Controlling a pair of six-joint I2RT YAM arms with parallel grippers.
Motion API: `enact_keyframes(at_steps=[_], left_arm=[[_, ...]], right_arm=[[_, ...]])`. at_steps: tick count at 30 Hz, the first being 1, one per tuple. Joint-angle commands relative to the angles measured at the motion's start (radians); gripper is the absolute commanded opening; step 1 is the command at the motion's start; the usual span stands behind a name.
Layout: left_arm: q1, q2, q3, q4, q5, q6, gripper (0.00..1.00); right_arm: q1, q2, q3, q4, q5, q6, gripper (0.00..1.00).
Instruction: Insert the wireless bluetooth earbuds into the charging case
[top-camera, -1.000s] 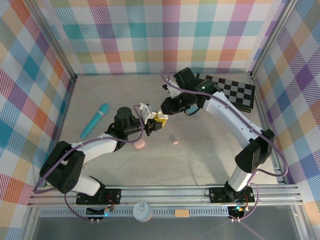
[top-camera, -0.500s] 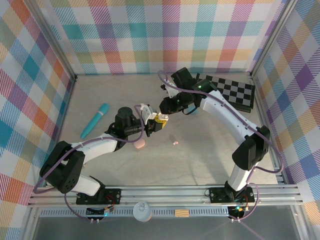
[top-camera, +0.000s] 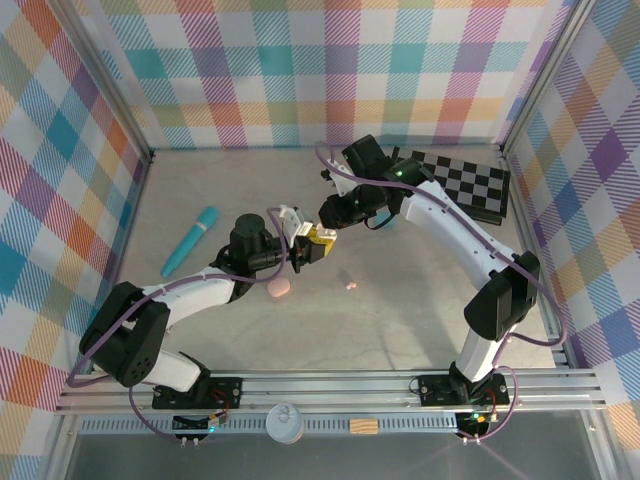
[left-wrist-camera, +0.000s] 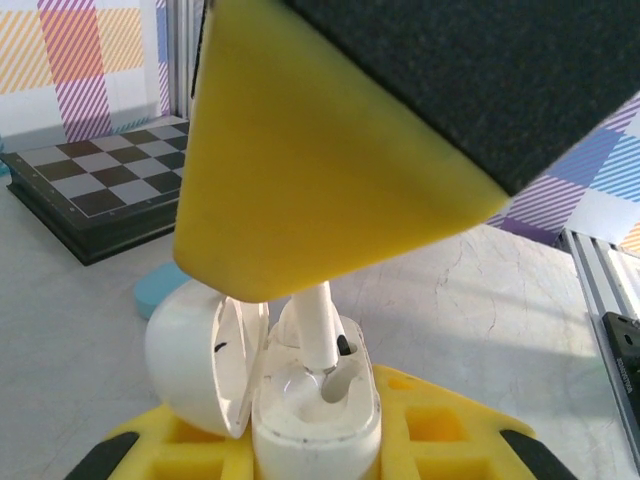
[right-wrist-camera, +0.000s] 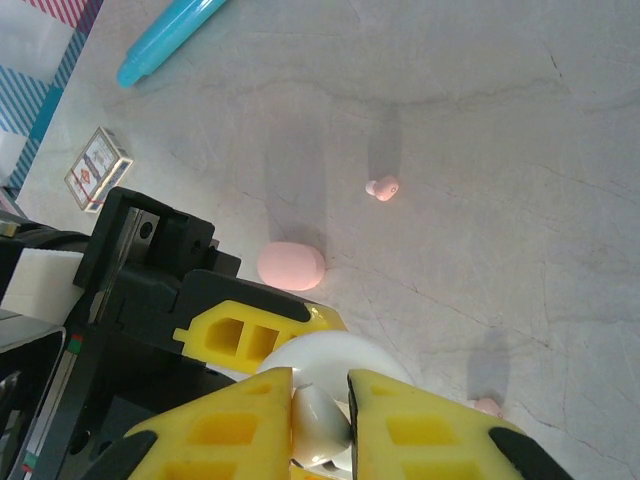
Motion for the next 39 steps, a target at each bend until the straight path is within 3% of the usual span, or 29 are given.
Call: enact_keyframes(at_steps=[1, 29, 39], left_arm=[[-0.011, -0.008, 0.052, 0.065, 0.004, -0.023, 0.13], [-0.011, 0.008, 0.063, 0.1, -0.04, -0.049, 0.13], [-0.015, 0.057, 0.012, 0.224, -0.122, 0.01, 0.13]], right_arm=[[0.009, -0.01, -0.022, 0.019, -0.007, -0.025, 0.2], [0.012, -0.06, -0.048, 0.038, 0.045, -0.009, 0.2], [0.009, -0.068, -0.024, 0.057, 0.117, 0.056, 0.2]])
